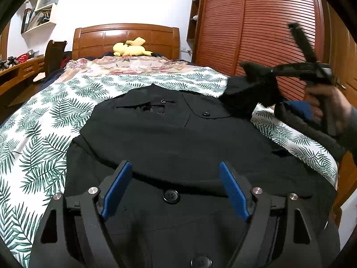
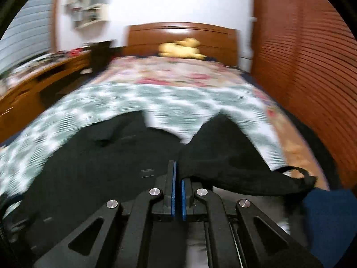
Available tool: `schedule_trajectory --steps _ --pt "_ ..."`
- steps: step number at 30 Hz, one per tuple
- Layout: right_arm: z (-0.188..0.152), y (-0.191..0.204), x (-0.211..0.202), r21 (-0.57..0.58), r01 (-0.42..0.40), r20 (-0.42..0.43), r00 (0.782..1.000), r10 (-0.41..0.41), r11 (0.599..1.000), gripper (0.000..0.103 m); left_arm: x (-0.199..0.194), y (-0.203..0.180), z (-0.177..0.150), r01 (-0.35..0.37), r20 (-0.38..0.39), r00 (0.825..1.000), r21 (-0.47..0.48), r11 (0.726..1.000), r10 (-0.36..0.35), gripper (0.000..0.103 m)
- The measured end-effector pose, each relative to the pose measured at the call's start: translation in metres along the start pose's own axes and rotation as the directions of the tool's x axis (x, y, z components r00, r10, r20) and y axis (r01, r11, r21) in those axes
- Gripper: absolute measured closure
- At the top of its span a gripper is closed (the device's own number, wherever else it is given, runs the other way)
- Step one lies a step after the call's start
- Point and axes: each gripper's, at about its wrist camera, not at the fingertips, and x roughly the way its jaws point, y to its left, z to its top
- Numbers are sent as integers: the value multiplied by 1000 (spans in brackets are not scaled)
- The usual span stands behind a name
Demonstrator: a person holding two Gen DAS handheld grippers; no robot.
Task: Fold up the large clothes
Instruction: 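Lift the held sleeve with the right tool toward the coat front, then lay the sleeve across the coat front with the right tool, release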
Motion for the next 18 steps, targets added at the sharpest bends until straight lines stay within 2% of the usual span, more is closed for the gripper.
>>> schedule_trajectory --steps 3,7,8,9,10,11,12,18 --pt "-20 33 4 -27 -64 -70 996 62 998 99 0 0 0 0 0 1000 -2 1000 0 22" --pt "-42 55 18 -51 -83 -167 983 73 995 94 0 -1 -1 2 -3 1000 1 1000 -2 22" --pt "-45 59 18 -64 -82 -175 982 69 995 85 0 -1 -1 2 -3 1000 1 1000 -2 22" --pt "-46 61 19 -75 -80 -182 981 65 994 71 0 0 -1 3 -3 1000 1 1000 -3 22" --pt "-46 59 16 -82 -83 -186 980 67 993 63 0 0 0 4 -2 1000 1 1000 -4 22" --pt "-47 61 13 -86 -92 -188 979 75 992 50 0 0 0 5 -3 1000 2 1000 -5 22" --pt "-43 60 12 -89 -98 -186 979 80 991 46 0 0 0 6 -3 1000 2 1000 -6 22" --pt "-41 36 -5 -91 -46 -146 989 33 995 42 -1 -1 -1 6 -4 1000 6 1000 -6 22"
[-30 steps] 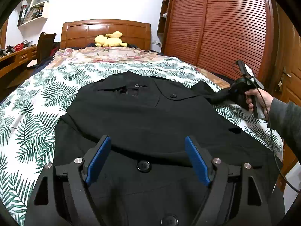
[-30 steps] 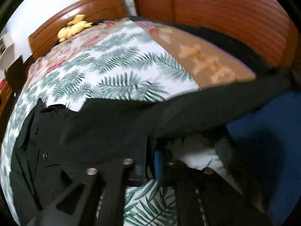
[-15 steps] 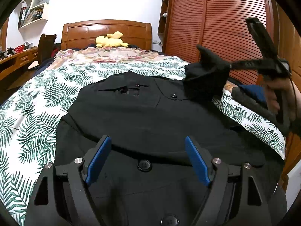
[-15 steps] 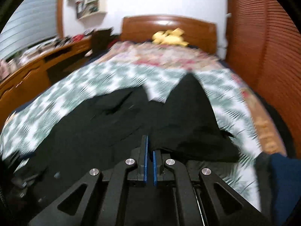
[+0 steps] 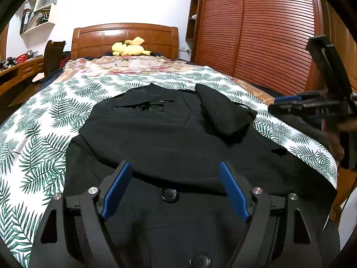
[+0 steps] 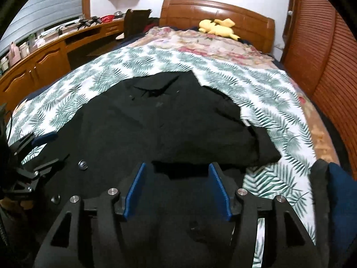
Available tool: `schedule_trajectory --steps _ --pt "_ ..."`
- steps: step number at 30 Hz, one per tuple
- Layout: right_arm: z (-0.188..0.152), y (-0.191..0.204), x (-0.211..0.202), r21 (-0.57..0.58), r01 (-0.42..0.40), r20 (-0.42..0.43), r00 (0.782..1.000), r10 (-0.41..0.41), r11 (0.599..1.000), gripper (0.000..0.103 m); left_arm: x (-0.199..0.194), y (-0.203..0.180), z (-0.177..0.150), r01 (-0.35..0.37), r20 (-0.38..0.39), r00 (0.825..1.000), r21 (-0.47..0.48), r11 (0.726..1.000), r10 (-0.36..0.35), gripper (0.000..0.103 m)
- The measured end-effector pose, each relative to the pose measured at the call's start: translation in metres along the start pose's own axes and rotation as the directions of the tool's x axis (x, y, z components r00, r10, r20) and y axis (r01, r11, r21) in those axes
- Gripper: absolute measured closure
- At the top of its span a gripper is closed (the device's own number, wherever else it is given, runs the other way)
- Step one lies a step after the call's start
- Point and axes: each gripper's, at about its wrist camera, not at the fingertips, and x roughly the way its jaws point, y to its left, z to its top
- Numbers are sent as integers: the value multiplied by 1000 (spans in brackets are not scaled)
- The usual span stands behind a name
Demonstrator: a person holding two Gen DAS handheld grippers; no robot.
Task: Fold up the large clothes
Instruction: 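Lay the sleeve across the coat front with the right tool, release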
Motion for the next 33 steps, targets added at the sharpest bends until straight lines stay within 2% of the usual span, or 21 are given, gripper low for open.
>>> schedule_trajectory --steps 6,10,16,25,30,33 --pt "-3 -16 8 65 85 -5 996 -85 994 41 0 0 -1 0 -2 1000 1 1000 0 22" --pt "4 -33 36 111 153 -44 988 -149 982 41 0 -1 -1 0 -2 1000 2 1000 0 22" --pt "12 -67 78 191 224 -119 972 -203 956 41 1 -2 -1 2 -7 1000 2 1000 -2 22" --pt "11 -95 127 293 264 -218 954 -205 919 41 3 -1 -1 11 -19 1000 8 1000 -11 22" --pt "3 -109 154 383 237 -259 955 -142 893 38 4 -1 -1 16 -24 1000 10 1000 -16 22" --pt "3 -111 159 400 229 -244 960 -138 887 38 4 -2 -1 17 -27 999 10 1000 -17 22"
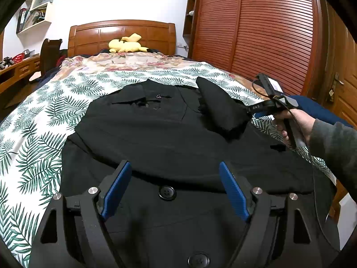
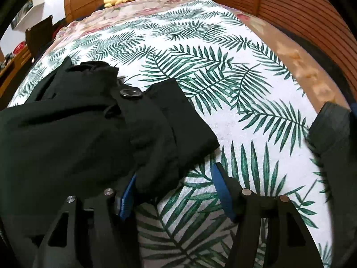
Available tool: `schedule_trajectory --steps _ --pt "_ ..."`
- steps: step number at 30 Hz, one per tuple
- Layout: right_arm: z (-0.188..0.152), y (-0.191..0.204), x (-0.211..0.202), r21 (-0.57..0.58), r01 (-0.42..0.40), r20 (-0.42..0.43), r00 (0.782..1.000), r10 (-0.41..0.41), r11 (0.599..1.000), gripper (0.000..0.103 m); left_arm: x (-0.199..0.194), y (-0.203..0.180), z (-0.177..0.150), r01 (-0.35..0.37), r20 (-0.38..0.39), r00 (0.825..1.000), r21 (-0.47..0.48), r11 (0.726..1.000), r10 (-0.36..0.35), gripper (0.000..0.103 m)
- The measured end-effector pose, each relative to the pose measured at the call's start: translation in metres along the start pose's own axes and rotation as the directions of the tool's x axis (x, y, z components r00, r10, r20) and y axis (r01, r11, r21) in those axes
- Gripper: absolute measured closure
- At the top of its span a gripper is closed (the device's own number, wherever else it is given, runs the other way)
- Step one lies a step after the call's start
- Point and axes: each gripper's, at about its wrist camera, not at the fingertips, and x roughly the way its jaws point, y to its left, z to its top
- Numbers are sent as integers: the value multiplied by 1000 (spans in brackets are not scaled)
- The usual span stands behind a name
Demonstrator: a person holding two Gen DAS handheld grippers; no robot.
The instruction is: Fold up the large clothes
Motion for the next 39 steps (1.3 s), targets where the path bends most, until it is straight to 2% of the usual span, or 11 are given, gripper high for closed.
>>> schedule_trajectory --steps 1,2,3,5,6,12,19,29,39 --pt "1 3 0 -9 4 7 1000 -4 1000 38 0 0 0 0 -1 1000 0 1000 0 22" --pt "1 7 0 -30 6 17 1000 -6 1000 42 1 0 0 -1 -2 1000 0 1000 1 22" --pt "0 11 -1 -72 -15 34 999 18 997 68 1 0 0 -1 -2 1000 1 1000 1 22" --pt "-4 26 -7 -169 -9 66 998 20 986 85 1 0 0 -1 -2 1000 0 1000 1 22" --pt "-6 31 -12 -200 -15 82 996 32 980 90 1 0 0 -1 -1 1000 0 1000 1 22" --pt "-19 50 -56 -251 45 216 976 11 967 93 -1 -1 0 -9 5 1000 3 1000 9 22" --pt "-45 62 -123 -315 44 303 951 57 948 93 -8 -3 0 -17 24 1000 6 1000 17 22" --pt "-81 80 -195 -402 1 356 921 156 916 93 -37 1 1 -12 74 997 -1 1000 12 22" --pt "-107 93 -211 -473 -70 346 902 258 879 93 -61 25 -2 -51 102 993 -26 998 53 22"
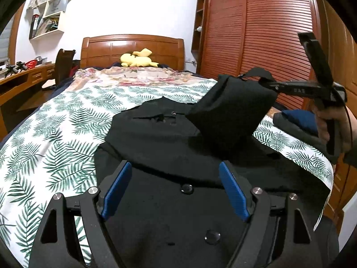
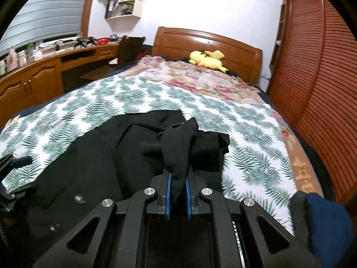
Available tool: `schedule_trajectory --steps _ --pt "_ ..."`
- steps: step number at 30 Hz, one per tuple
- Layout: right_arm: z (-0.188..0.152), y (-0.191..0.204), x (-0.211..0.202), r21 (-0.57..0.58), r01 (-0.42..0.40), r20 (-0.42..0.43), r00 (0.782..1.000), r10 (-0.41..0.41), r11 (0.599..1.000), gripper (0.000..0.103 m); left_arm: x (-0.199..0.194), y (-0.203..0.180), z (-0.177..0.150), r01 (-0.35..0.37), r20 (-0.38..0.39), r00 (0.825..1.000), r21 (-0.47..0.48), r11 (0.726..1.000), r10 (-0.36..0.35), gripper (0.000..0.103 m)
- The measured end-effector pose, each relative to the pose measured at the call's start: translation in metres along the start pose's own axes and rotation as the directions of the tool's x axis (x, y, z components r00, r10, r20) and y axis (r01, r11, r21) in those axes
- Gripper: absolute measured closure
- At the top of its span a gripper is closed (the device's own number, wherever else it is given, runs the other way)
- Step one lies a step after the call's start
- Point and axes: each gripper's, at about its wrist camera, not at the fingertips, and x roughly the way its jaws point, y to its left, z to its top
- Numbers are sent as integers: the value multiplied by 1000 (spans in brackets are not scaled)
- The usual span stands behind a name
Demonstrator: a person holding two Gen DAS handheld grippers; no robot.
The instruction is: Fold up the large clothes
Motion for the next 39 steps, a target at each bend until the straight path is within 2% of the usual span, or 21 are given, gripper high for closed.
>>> schedule_trajectory --steps 6,14,16,19,21,23,28,33,39 --pt "-7 10 -6 -12 -64 -7 998 64 998 93 -9 10 1 -17 14 1000 -7 1000 17 22" --pt "-24 21 -3 7 -161 -64 985 161 987 93 -14 16 3 -35 24 999 -6 999 35 22" --pt "-29 25 -3 3 -174 -76 982 174 985 89 -15 18 3 -40 24 999 -8 999 40 22" --pt "-30 28 -7 -4 -187 -87 979 186 982 77 -14 20 3 -45 24 999 -10 999 45 22" --pt "-31 28 -11 -1 -192 -90 977 191 981 61 -13 20 2 -48 21 999 -9 999 48 22" --pt "-31 25 -17 2 -211 -83 974 210 978 55 -13 19 0 -50 16 999 -6 999 50 22" --pt "-38 23 -23 -15 -211 -81 975 209 977 51 -11 18 -1 -49 10 999 -2 999 49 22" --pt "-55 13 -16 4 -173 -114 978 173 985 51 -9 12 -4 -34 -4 999 5 999 34 22" --pt "-76 -4 7 38 -91 -184 978 97 995 51 1 -8 -9 40 -44 998 22 999 -39 24"
